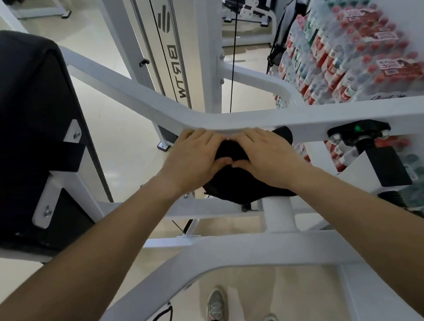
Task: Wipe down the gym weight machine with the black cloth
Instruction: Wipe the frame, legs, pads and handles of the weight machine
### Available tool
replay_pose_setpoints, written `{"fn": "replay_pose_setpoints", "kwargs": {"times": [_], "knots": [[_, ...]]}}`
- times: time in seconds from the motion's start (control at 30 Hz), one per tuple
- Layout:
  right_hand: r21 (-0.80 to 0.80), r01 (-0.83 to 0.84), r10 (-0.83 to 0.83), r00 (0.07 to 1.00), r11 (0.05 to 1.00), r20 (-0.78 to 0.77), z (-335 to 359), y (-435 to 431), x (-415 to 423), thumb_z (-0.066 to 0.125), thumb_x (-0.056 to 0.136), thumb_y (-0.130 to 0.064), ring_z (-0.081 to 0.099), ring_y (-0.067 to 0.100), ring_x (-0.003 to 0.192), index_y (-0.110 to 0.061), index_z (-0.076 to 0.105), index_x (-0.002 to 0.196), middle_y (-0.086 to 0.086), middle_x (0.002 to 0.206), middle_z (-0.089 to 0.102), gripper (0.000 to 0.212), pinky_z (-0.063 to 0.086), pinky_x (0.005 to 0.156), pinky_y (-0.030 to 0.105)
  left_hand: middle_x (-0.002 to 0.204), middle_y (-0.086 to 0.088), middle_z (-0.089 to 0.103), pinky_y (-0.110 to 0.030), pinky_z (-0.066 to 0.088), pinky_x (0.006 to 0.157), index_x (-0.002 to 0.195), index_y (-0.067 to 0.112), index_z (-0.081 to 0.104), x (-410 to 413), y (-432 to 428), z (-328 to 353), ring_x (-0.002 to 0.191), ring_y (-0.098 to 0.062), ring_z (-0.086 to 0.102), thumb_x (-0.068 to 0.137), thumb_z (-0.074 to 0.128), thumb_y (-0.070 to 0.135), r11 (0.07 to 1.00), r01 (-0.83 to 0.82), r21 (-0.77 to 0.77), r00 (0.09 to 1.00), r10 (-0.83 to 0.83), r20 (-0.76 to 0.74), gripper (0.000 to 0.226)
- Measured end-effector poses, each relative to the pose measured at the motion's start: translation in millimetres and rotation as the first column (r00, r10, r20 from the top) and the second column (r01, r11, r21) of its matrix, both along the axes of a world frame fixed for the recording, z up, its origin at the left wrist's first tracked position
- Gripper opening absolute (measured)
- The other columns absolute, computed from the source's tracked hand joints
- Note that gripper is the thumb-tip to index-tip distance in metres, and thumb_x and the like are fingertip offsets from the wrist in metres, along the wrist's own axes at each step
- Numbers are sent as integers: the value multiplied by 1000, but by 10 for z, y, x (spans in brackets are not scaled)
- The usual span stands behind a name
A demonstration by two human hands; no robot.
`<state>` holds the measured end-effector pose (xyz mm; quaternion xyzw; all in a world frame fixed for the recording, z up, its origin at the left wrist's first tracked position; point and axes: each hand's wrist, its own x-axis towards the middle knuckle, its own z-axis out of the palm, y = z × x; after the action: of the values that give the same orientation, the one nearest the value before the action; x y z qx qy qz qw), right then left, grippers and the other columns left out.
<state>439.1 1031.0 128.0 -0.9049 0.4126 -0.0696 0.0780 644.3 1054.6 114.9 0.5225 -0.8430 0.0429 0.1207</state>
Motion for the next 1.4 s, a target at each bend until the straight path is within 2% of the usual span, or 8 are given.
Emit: {"fn": "replay_pose_setpoints", "kwargs": {"times": [0.2,0.47,0.63,0.93,1.07,1.2,1.3,1.4], "knots": [[79,120,-123,992,990,39,108,-69,-386,72,83,-41,54,26,106,-23,61,125,0,114,67,46,45,93,42,107,-1,69,-38,40,89,111,15,58,-399,-102,128,99,-24,65,92,40,58,998,52,47,994,-56,93,50],[108,61,-74,990,992,117,107,-18,78,74,84,-42,56,23,109,-21,62,121,2,114,67,44,42,91,35,127,-6,58,-41,51,91,132,15,54,127,153,-44,114,-27,56,89,63,40,1000,-16,16,975,19,-221,51],[117,50,-72,979,992,193,98,27,121,69,90,-42,56,20,116,-22,62,129,-2,123,67,45,40,96,32,131,4,60,-35,49,95,143,24,44,157,391,-150,116,-18,59,89,71,35,933,-182,311,778,330,-534,60],[148,-41,-5,956,988,295,341,-37,383,65,95,-32,62,19,108,-23,69,125,-3,118,71,32,46,98,34,91,16,67,-20,51,81,106,19,74,242,406,65,87,-5,63,89,73,23,932,-278,235,599,359,-716,18],[137,-123,103,984,983,143,348,-50,612,62,93,-48,52,18,118,-27,57,137,-5,128,63,48,41,97,34,84,21,64,-19,48,76,102,22,70,407,485,38,81,-4,61,94,64,22,832,-508,222,443,474,-761,10],[132,-130,134,991,983,-23,294,-100,646,69,87,-51,45,19,126,-31,37,150,-5,139,51,73,43,97,37,111,10,62,-31,49,87,127,26,50,525,571,-110,101,-12,59,85,71,28,809,-333,484,553,583,-596,47],[198,-54,56,998,979,-4,230,-126,521,72,86,-44,52,23,127,-31,33,151,-4,144,51,77,45,101,41,135,11,56,-29,45,92,144,34,32,412,533,-210,116,-10,54,74,78,45,816,-122,565,668,488,-561,85],[140,-57,62,998,989,-28,179,-91,381,71,87,-39,56,26,123,-29,39,147,-3,138,58,69,47,98,42,127,7,61,-28,41,85,139,26,44,203,381,-315,113,-15,58,76,80,43,859,-173,482,754,430,-496,74]]}}
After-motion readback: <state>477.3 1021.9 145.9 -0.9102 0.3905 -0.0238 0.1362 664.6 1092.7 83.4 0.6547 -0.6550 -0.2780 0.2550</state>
